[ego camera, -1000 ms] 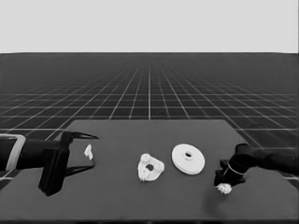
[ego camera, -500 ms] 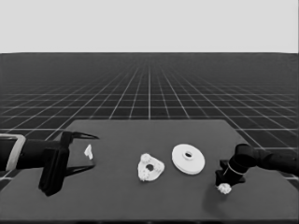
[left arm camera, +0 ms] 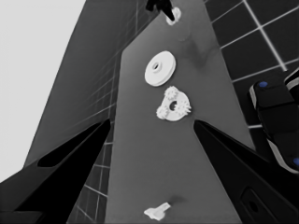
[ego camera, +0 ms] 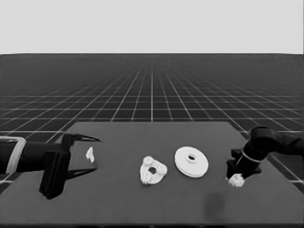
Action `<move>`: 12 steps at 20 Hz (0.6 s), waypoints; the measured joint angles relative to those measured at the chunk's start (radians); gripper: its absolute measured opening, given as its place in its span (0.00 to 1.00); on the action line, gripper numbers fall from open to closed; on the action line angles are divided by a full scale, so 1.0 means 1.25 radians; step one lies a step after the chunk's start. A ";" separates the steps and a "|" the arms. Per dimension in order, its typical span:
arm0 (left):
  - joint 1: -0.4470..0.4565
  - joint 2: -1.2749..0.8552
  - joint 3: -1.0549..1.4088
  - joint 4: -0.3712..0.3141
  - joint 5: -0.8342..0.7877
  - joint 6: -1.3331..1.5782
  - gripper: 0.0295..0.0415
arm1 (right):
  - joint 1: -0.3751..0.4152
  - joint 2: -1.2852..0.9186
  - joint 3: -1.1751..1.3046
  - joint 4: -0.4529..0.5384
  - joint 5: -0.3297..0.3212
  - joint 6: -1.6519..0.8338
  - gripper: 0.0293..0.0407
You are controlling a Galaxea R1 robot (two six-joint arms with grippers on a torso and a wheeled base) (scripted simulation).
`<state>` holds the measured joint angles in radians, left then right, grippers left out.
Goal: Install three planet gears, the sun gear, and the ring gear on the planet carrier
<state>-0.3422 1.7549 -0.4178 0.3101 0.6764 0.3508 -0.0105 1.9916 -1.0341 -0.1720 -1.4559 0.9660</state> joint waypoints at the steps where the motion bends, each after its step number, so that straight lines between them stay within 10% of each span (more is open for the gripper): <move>1: 0.000 0.000 0.000 0.000 0.000 0.000 0.75 | 0.001 0.000 0.000 0.001 -0.001 0.000 0.14; 4: 0.000 0.000 0.000 0.000 0.000 0.000 0.75 | 0.029 0.440 -0.044 -0.011 -0.099 0.474 0.14; 7: 0.000 0.000 0.000 0.000 0.000 0.000 0.75 | 0.034 0.778 -0.396 0.006 -0.077 0.385 0.14; 12: 0.000 0.000 0.000 0.000 0.000 0.000 0.75 | 0.033 0.856 -0.533 0.011 -0.066 0.319 0.14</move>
<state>-0.3422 1.7549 -0.4178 0.3101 0.6764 0.3508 0.0307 3.0612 -1.7001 -0.1587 -1.5390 1.3651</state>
